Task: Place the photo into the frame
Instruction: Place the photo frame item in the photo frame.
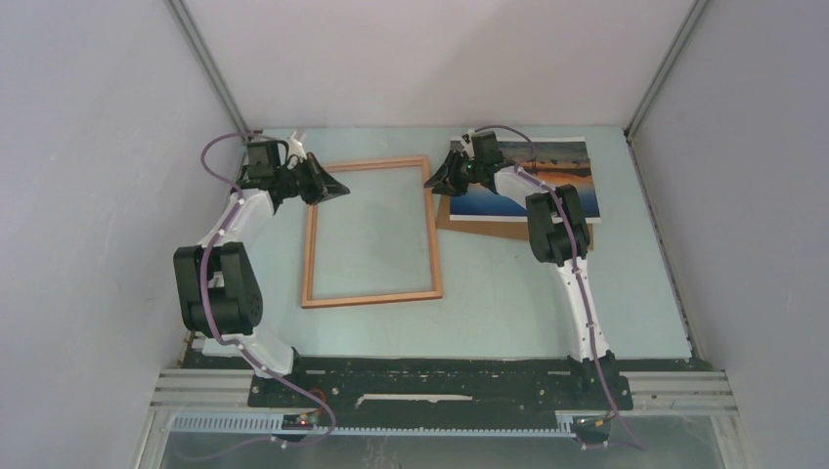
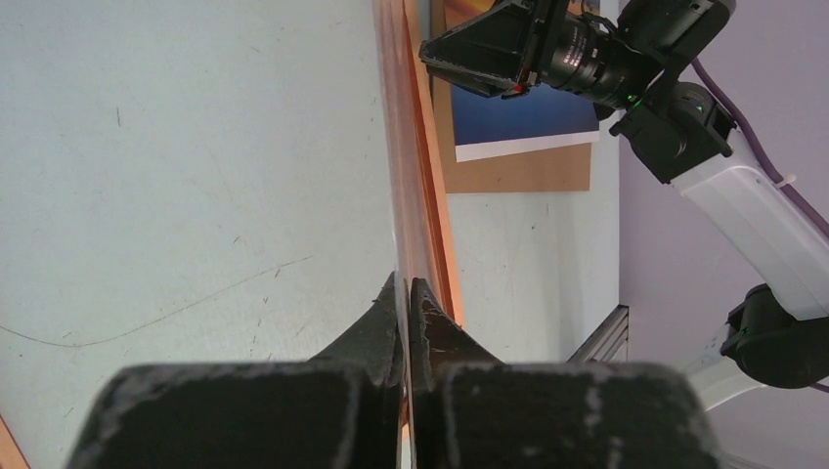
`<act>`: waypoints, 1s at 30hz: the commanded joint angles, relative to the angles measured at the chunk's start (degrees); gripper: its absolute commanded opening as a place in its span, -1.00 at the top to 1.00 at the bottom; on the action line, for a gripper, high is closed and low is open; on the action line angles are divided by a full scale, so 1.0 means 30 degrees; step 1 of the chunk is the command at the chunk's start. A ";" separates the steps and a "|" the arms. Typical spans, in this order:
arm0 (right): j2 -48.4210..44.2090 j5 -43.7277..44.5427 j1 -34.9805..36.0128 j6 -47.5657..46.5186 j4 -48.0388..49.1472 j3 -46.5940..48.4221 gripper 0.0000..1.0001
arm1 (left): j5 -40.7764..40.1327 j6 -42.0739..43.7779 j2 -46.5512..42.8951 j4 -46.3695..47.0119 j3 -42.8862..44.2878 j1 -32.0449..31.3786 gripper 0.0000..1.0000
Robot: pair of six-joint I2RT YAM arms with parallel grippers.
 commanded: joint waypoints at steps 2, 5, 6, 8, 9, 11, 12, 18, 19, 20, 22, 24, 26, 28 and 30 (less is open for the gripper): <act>-0.0208 -0.0470 0.0221 0.0016 -0.0045 0.0859 0.15 | 0.0357 -0.0386 0.0014 0.0252 0.1365 -0.0293 1.00; -0.0136 -0.0512 0.0257 0.0065 -0.0063 0.0937 0.23 | 0.0453 -0.0973 -0.0139 0.0253 0.1378 -0.0361 1.00; -0.0145 -0.0528 0.0257 0.0107 -0.0033 0.0937 0.25 | 0.0398 -0.1170 -0.0184 0.0246 0.1433 -0.0398 1.00; -0.0110 -0.0552 0.0289 0.0124 -0.0015 0.0946 0.28 | 0.0353 -0.1785 -0.0177 0.0107 0.1600 -0.0481 1.00; -0.0109 -0.0558 0.0286 0.0103 -0.0016 0.0938 0.29 | 0.0356 -0.2003 -0.0148 0.0085 0.1665 -0.0515 1.00; -0.0095 -0.0560 0.0294 0.0140 0.0013 0.0922 0.31 | 0.0176 -0.2395 -0.0144 -0.0109 0.1744 -0.0518 1.00; -0.0104 -0.0559 0.0291 0.0138 0.0014 0.0923 0.31 | 0.0173 -0.2556 -0.0129 -0.0107 0.1720 -0.0516 1.00; -0.0065 -0.0617 0.0291 0.0158 0.0052 0.0953 0.32 | 0.0066 -0.2823 -0.0104 -0.0282 0.1782 -0.0697 1.00; -0.0052 -0.0618 0.0286 0.0181 0.0062 0.0968 0.32 | 0.0057 -0.2818 -0.0023 -0.0297 0.1842 -0.0725 1.00; -0.0058 -0.0618 0.0286 0.0176 0.0071 0.0974 0.32 | 0.0030 -0.2792 0.0062 -0.0310 0.1904 -0.0762 1.00; -0.0040 -0.0643 0.0294 0.0179 0.0030 0.0994 0.32 | -0.0081 -0.2864 0.0204 -0.0312 0.1987 -0.0825 1.00; -0.0020 -0.0662 0.0302 0.0168 0.0021 0.1041 0.32 | -0.0138 -0.2966 0.0339 -0.0312 0.2064 -0.0923 1.00; 0.0045 -0.0702 0.0324 0.0157 -0.0029 0.1130 0.32 | -0.0126 -0.3170 0.0433 -0.0313 0.2137 -0.1055 1.00; 0.0067 -0.0720 0.0318 0.0161 -0.0045 0.1206 0.32 | -0.0239 -0.3318 0.0456 -0.0312 0.2227 -0.1197 1.00; 0.0063 -0.0706 0.0337 0.0173 -0.0045 0.1205 0.32 | -0.0181 -0.3519 0.0420 -0.0215 0.2229 -0.1240 1.00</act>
